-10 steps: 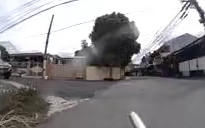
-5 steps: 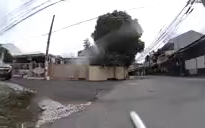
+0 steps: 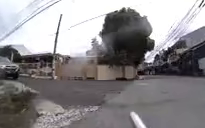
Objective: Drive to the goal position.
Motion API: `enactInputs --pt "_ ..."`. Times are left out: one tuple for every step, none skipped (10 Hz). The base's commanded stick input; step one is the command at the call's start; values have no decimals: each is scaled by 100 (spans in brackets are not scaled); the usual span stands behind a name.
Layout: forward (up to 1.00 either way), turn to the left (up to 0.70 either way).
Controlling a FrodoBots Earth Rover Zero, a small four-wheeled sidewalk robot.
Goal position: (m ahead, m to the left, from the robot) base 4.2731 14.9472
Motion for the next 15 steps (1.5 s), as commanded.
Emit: enactInputs --pt "70 23" --pt "70 16" --pt "70 7" --pt "70 0" --pt "70 0" --pt "70 0" --pt "70 9" --pt "70 22" --pt "70 26" --pt "70 23" --pt "70 19" --pt "70 5" --pt "70 1" --pt "70 0" --pt "70 0"
